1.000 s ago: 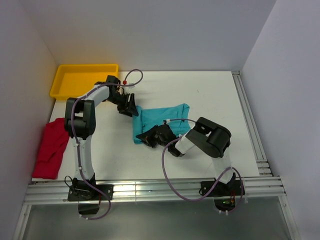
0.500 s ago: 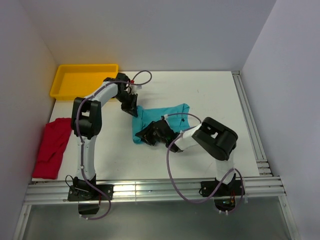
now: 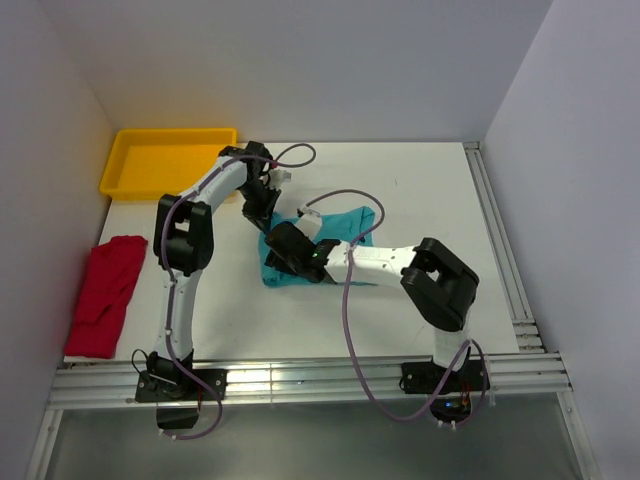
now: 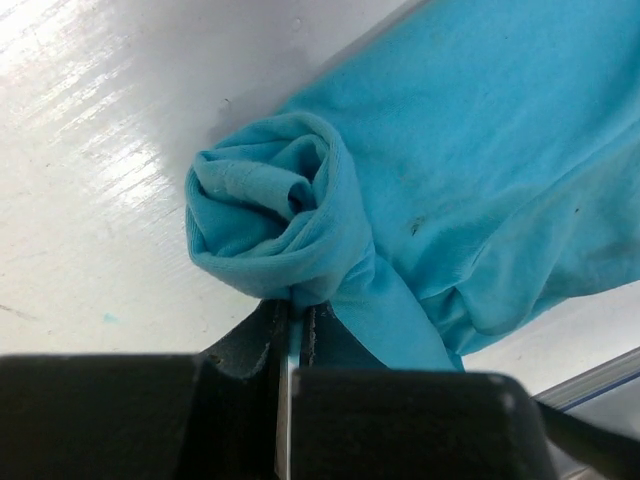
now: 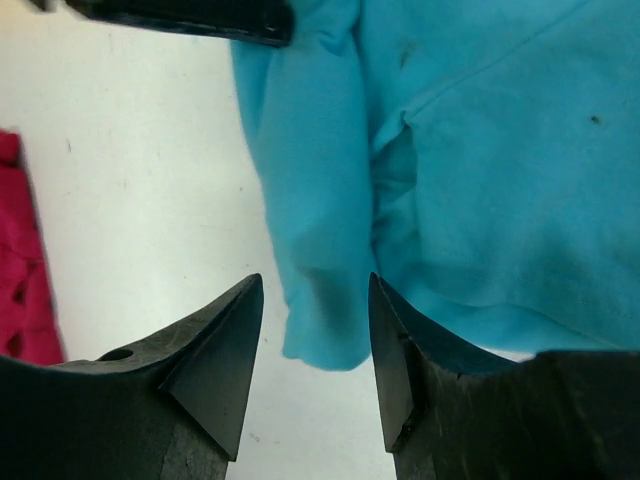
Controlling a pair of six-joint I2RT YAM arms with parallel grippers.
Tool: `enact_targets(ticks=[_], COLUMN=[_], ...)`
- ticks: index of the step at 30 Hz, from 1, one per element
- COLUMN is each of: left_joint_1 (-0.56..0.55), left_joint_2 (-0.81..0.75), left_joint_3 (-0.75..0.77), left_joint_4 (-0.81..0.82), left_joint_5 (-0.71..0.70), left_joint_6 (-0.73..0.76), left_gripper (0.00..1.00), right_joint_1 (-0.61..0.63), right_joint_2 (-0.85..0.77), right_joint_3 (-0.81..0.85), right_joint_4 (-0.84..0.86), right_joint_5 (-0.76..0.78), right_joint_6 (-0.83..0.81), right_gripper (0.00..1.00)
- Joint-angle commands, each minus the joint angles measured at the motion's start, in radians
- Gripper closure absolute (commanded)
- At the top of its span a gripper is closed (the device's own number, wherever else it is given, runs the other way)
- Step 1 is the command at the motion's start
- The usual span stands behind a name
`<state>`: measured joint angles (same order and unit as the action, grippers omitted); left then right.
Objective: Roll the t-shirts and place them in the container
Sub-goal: Roll the tshirt
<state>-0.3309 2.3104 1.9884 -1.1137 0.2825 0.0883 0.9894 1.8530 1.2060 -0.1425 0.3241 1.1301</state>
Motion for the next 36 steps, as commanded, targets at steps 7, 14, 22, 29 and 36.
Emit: enact_targets(ticks=[7, 14, 22, 29, 36], left_joint_1=[-0.04, -0.063, -0.069, -0.074, -0.074], left_joint_2=[0.032, 0.049, 0.066, 0.066, 0.067], left_joint_3=[0.09, 0.101, 0.122, 0.125, 0.125], left_joint_4=[-0.093, -0.097, -0.104, -0.104, -0.112], left_joint_5=[-0.071, -0.066, -0.066, -0.065, -0.06], left_joint_6=[0.042, 0.042, 0.047, 0.047, 0.053], left_gripper=[1.0, 1.0, 1.0, 1.0, 1.0], right_joint_1=[0.109, 0.126, 0.161, 0.175, 0.178], right_joint_2=[0.106, 0.173, 0.209, 0.244, 0.291], right_joint_3=[0.257, 0.303, 0.4, 0.429, 0.469], right_joint_4=[-0.353, -0.358, -0.445, -0.427, -0.427], right_joint_5=[0.317, 0.337, 0.432, 0.42, 0.428], right_joint_6=[-0.131, -0.174, -0.19, -0.228, -0.247], right_gripper=[0.45, 0.44, 0.44, 0.44, 0.43])
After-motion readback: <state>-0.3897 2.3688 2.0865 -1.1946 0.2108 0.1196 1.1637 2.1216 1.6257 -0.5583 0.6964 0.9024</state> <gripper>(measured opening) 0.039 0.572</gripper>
